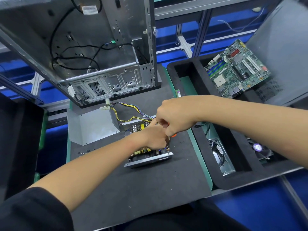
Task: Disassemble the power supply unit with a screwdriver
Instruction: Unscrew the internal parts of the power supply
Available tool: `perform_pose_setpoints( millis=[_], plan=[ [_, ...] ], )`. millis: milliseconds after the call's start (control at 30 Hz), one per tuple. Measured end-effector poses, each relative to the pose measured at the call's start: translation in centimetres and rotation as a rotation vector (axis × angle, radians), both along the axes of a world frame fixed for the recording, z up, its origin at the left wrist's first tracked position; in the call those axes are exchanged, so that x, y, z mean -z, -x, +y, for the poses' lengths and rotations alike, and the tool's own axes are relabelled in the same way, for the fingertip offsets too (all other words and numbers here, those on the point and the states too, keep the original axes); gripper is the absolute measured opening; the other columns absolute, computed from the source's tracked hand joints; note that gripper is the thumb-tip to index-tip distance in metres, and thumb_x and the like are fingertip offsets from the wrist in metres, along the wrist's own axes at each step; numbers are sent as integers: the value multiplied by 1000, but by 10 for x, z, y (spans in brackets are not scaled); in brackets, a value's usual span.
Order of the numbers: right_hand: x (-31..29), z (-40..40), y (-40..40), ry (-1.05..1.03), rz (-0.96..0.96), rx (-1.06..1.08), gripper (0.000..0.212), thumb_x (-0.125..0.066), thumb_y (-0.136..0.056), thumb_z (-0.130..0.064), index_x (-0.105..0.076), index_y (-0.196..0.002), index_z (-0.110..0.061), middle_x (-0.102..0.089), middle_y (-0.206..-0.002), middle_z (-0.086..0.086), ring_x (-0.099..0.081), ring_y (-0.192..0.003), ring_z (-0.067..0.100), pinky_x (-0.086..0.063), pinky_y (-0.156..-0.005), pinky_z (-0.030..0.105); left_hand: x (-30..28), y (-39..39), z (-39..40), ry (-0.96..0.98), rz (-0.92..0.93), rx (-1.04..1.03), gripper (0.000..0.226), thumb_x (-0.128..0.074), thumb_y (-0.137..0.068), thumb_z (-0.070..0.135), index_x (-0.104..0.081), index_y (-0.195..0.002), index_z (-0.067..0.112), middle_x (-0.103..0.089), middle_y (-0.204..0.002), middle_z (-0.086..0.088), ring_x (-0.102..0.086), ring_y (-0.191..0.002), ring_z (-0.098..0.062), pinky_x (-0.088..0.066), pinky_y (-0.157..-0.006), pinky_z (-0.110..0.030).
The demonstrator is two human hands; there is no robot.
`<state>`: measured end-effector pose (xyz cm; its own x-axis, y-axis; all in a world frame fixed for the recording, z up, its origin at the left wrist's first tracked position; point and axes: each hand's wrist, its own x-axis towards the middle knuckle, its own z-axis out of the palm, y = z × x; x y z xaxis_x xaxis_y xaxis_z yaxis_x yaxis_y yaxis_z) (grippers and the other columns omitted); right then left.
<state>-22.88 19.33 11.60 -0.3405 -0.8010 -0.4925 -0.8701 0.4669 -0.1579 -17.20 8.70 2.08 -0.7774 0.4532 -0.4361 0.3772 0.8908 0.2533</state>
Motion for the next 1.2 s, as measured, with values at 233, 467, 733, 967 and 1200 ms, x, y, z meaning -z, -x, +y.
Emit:
perform_pose_setpoints(
  millis=[233,467,733,967,1200],
  plan=[
    [-4,1,0,32,-20,24,17,-68,-74,-30,-54,-67,-23,-53,-66,-5,-47,-55,11,-27,-46,24,-5,0,2,-27,-75,-93,23,-44,-77,2,-44,-55,10,-45,-55,0,-32,-54,-11,-28,-72,-35],
    [2,-2,-4,13,1,-13,13,-66,-74,-28,-61,-76,-16,-51,-65,-3,-45,-54,15,-27,-47,24,-10,-1,3,-47,-159,-137,16,-43,-73,-5,-37,-63,6,-27,-54,-7,-18,-51,-19,-30,-48,-3],
    [-2,1,-6,7,16,-14,14,-67,-75,-30,-59,-76,-18,-50,-68,-3,-45,-55,12,-26,-46,25,-19,-2,7,-30,-140,-136,34,-44,-75,-4,-25,-53,13,-25,-48,0,-20,-40,-11,-29,-38,-8],
    [-3,2,-6,14,34,-10,16,-67,-74,-30,-64,-81,-15,-53,-68,-1,-44,-54,12,-26,-46,24,-19,-1,8,37,-134,-132,36,-45,-77,-1,-26,-50,13,-28,-47,2,-27,-36,-9,-23,-34,-12],
    [-1,2,-8,24,32,-20,14,-67,-74,-30,-62,-76,-17,-51,-65,-3,-46,-53,11,-25,-45,23,-14,-2,5,26,-135,-115,29,-43,-78,0,-27,-56,13,-27,-53,-2,-21,-48,-14,-25,-43,-13]
  ],
)
